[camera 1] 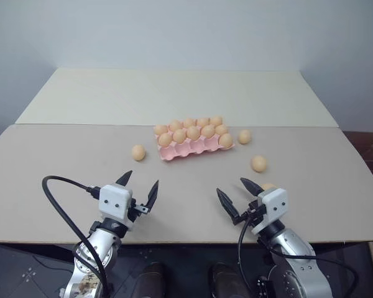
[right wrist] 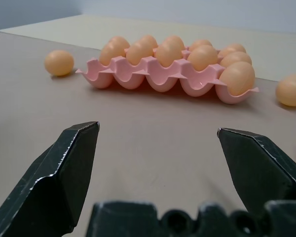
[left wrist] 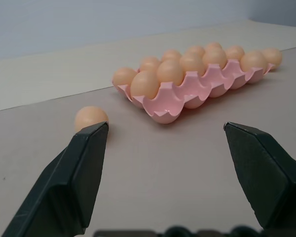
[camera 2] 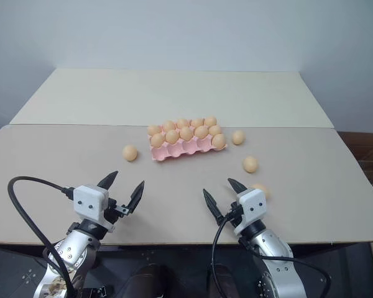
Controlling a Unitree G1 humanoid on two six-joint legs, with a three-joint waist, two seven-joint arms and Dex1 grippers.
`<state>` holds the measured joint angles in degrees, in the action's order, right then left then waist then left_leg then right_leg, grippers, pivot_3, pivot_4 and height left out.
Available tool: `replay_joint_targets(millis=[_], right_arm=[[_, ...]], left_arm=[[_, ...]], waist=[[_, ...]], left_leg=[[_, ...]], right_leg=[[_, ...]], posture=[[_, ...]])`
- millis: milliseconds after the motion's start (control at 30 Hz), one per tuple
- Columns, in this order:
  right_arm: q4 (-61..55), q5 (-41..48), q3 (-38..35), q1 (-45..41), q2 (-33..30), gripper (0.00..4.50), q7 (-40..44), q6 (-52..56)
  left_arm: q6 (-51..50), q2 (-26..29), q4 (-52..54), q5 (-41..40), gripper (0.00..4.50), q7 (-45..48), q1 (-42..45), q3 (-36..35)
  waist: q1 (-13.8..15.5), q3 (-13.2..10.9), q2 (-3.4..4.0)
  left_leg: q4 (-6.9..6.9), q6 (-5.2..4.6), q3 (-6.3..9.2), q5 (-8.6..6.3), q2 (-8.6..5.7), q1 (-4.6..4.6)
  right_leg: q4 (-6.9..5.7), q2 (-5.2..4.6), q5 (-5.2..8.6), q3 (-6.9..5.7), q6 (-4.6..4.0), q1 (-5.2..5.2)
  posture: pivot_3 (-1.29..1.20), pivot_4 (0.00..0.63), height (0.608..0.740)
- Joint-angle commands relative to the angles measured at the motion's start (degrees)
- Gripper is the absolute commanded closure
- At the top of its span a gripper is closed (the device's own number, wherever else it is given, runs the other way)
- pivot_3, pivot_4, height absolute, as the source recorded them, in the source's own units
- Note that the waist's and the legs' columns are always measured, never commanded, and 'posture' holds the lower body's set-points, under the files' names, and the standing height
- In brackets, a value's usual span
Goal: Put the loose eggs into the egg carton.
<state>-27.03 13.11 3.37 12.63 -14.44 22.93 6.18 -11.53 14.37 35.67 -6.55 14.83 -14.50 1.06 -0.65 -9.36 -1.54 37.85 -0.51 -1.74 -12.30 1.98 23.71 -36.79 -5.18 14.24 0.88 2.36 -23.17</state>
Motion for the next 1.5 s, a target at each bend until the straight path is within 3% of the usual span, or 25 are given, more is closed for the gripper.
replay_joint_targets(millis=[33, 367, 567, 800, 1133, 1500], right_arm=[[-4.13, 0.54, -1.09, 0.5, -0.85, 0.03, 0.2, -0.96], [-12.19, 2.55, -8.3, 0.99, -4.12, 0.03, -4.06, 7.99], [-16.93, 4.45, -13.83, -3.1, -12.36, 0.03, -5.54, 26.99], [-14.11, 5.69, -15.85, -6.64, -19.91, 0.03, -1.38, 35.51], [-9.28, 4.15, -13.09, -6.85, -27.26, 0.03, 4.1, 37.44], [-0.74, -2.35, -6.42, -11.65, -27.71, 0.03, 4.2, 34.41]], left_arm=[[0.38, 0.91, 2.92, -1.06, 0.45, 1.58, 2.07, 0.07], [0.32, 10.0, 2.0, -3.93, 0.45, 12.5, 5.16, 1.19], [0.49, 12.57, 0.25, -7.38, 0.45, 18.55, 7.72, 1.73], [1.09, 15.25, -1.18, -9.24, 0.45, 23.45, 10.08, 1.61], [-3.06, 17.87, -1.78, -12.64, 0.45, 28.49, 13.45, 3.42], [-4.07, 18.16, -5.01, -12.2, 0.45, 29.84, 17.5, 5.23]], waist=[[0.05, 0.0, 0.0], [0.04, 0.01, 0.01], [0.09, 0.01, 0.01], [0.03, 0.02, 0.03], [0.12, 0.01, 0.03], [0.02, 0.01, 0.02]], left_leg=[[0.0, 0.0, 0.0, 0.0, 0.0, 0.0], [0.0, 0.0, -0.04, 0.0, 0.0, -0.03], [0.0, 0.0, -0.06, 0.0, 0.0, -0.03], [0.0, -0.01, -0.06, 0.0, -0.02, -0.03], [0.01, -0.01, -0.06, 0.01, -0.03, -0.02], [0.01, -0.02, -0.05, 0.01, -0.03, 0.01]], right_leg=[[0.0, 0.0, 0.0, 0.0, 0.0, 0.0], [0.0, -0.01, 0.0, 0.01, 0.0, 0.01], [-0.03, 0.0, -0.01, 0.03, -0.01, 0.01], [0.0, 0.02, 0.0, 0.03, 0.0, 0.03], [0.01, 0.02, 0.0, 0.03, 0.03, 0.03], [0.02, 0.04, 0.0, 0.04, 0.04, 0.02]], posture=[[0.0, 0.15, 0.74], [0.0, 0.15, 0.74], [0.0, 0.15, 0.74], [0.0, 0.15, 0.74], [0.0, 0.15, 0.74], [0.0, 0.15, 0.74]])
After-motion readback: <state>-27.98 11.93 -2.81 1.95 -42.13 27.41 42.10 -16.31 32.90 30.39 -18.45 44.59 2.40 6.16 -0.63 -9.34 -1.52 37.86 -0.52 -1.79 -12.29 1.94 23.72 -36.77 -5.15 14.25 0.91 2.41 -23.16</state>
